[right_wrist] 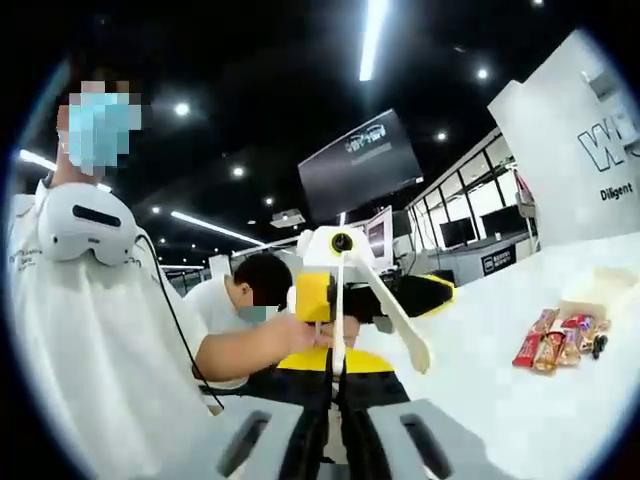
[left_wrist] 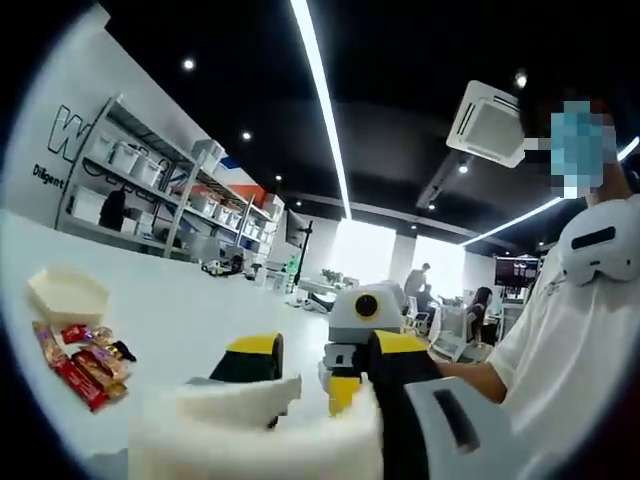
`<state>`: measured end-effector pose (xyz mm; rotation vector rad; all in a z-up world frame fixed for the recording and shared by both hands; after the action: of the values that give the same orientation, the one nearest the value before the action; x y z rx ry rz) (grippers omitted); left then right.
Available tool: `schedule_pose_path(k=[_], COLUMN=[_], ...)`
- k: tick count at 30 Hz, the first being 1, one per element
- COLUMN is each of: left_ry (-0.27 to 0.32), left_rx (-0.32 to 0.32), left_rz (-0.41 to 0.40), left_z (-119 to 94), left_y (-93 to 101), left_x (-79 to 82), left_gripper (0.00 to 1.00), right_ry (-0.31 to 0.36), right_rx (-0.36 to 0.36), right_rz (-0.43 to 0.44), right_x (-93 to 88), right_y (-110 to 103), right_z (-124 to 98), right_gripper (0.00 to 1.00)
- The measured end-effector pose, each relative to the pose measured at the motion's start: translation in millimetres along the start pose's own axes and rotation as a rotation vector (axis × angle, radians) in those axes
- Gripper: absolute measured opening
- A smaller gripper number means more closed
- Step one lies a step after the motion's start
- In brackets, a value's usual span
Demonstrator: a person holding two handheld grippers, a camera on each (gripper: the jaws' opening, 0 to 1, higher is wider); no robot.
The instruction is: Place the target food into the container with the food tongs after gripping and lifting it, then release it inside without dropping or visibly crushing the food.
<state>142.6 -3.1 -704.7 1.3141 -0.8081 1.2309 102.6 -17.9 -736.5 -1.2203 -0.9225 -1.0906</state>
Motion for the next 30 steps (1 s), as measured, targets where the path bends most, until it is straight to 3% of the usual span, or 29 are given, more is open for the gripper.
schedule_pose_path(k=[1,2,4,7,16,21,30], left_ry=[0.0,0.013,0.016,0.016,0.025,0.054,0.115], left_rx=[-0.014,-0.031,-0.034,-0.034,-0.046,-0.038,-0.058], left_rz=[-0.008,-0.021,-0.022,-0.009,-0.056,-0.059,-0.089], left_z=[0.6,1.7,2.8,2.8,-3.1,-6.9,-6.9], left_y=[2.7,6.1,8.9,10.2,10.7,7.7,9.4], left_x=[0.0,2.4,3.9,3.5,0.7,5.1,14.7], left_gripper=[0.38,0.41,0.43,0.43,0.39,0.35,0.31], right_ry=[0.021,0.101,0.168,0.169,0.264,0.235,0.272], right_rx=[0.007,0.033,0.049,0.046,0.052,0.048,0.058], right_rz=[0.002,0.035,0.053,0.045,0.042,0.051,0.033], right_x=[2.0,8.4,13.6,12.2,27.2,21.7,28.3], right_y=[-0.3,-1.4,-1.8,-1.6,-3.0,-2.2,-7.3], right_z=[0.2,-2.2,-5.3,-6.0,-11.7,-10.6,-5.1], right_gripper=[0.0,0.0,0.0,0.0,0.0,0.0,0.0])
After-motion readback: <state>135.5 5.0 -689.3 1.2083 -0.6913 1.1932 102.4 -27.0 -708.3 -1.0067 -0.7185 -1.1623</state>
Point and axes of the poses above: the point that each gripper's makers call its tool centre point, and the gripper's own axes: z roughly forward along the fingers, y roughly to its right, x roughly out of its top, the point moved 3 cm from there along -z, roughly backward along the fingers, and after that the axes turned 2 degrees about x, right-handed, at the moved point
